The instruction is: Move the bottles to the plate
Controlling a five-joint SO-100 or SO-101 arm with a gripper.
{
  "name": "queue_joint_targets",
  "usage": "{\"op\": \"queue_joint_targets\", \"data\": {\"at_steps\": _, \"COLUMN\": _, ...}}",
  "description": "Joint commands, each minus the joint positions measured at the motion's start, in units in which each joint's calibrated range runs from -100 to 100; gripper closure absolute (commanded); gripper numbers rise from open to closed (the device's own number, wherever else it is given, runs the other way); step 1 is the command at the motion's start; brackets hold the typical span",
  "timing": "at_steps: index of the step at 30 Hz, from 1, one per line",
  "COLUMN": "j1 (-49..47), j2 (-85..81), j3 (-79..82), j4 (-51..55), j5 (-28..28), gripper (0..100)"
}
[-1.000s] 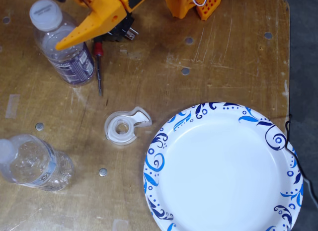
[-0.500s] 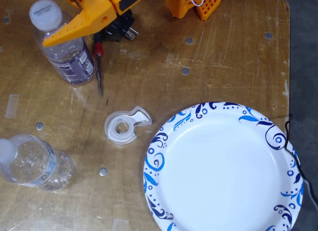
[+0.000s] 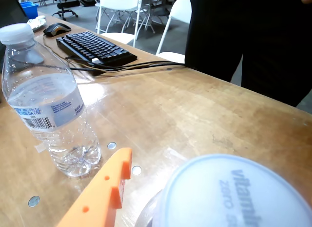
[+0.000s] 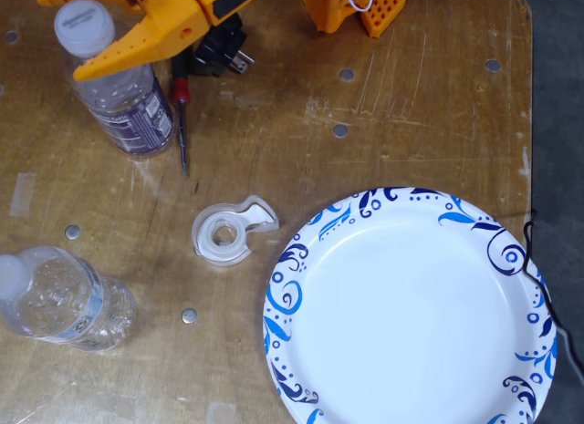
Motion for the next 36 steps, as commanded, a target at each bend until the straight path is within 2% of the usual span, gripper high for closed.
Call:
{"op": "queue_joint_targets", "data": {"at_steps": 1, "j1": 0.88, "j2": -0.1, "j3": 0.47, "j4": -2.79, "j5": -0.15, "gripper": 66}}
{"op": "queue_joint_targets", "data": {"at_steps": 8, "j1": 0.99, "j2": -0.1, "j3": 3.71, "j4": -7.58, "j5": 0.01, "gripper": 73}}
{"op": "queue_joint_targets", "data": {"at_steps": 16, "j1": 1.09, "j2": -0.1, "j3": 4.34, "j4": -7.93, "j5": 0.11, "gripper": 82}}
{"op": "queue_joint_targets", "data": {"at_steps": 36, "j1": 0.02, "j2": -0.44, "j3": -2.24, "j4": -6.97, "j5": 0.37, "gripper": 84}}
